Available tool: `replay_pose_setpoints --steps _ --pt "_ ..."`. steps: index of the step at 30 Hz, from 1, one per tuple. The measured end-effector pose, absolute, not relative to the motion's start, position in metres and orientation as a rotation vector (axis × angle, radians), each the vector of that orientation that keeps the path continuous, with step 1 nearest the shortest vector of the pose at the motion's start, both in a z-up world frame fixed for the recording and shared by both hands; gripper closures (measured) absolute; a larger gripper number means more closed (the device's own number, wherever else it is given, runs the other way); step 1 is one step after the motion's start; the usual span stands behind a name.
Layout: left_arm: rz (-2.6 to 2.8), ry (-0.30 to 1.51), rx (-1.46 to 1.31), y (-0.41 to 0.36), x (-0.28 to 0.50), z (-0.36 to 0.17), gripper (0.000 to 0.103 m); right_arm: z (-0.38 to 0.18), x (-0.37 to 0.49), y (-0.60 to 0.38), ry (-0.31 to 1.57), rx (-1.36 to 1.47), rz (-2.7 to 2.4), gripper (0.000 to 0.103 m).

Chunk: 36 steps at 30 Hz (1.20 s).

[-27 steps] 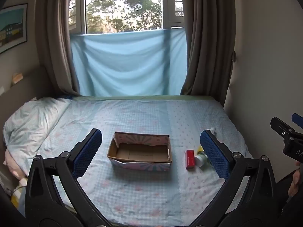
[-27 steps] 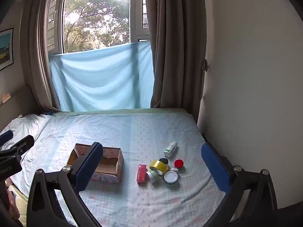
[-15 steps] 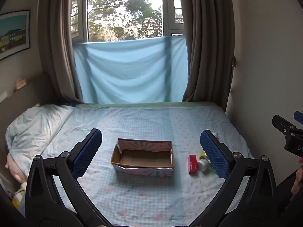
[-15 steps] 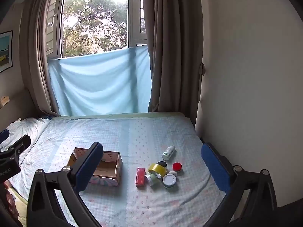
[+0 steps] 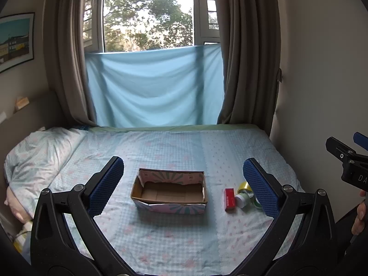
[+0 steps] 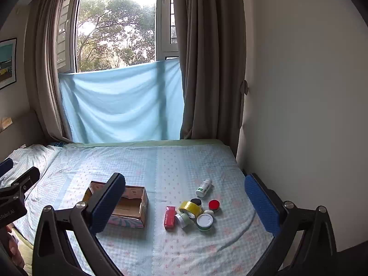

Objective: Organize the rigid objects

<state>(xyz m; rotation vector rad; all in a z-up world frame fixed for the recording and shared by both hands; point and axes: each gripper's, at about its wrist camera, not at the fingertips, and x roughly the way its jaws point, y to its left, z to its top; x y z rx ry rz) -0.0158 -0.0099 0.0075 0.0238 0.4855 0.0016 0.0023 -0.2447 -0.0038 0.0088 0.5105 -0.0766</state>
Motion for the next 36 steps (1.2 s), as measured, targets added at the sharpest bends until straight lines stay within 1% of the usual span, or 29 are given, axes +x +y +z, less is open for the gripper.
replay_pose_setpoints --steps 14,36 --pt "-0.004 0.522 -0.008 -0.0052 -0.0146 0.002 0.0 -0.0014 0.0017 -0.2395 0.503 0.006 -0.066 0.0" --pt "-0.004 0.511 -0.002 -0.0067 -0.0131 0.0056 0.0 -0.0017 0.003 -0.2372 0.498 0.009 -0.066 0.0"
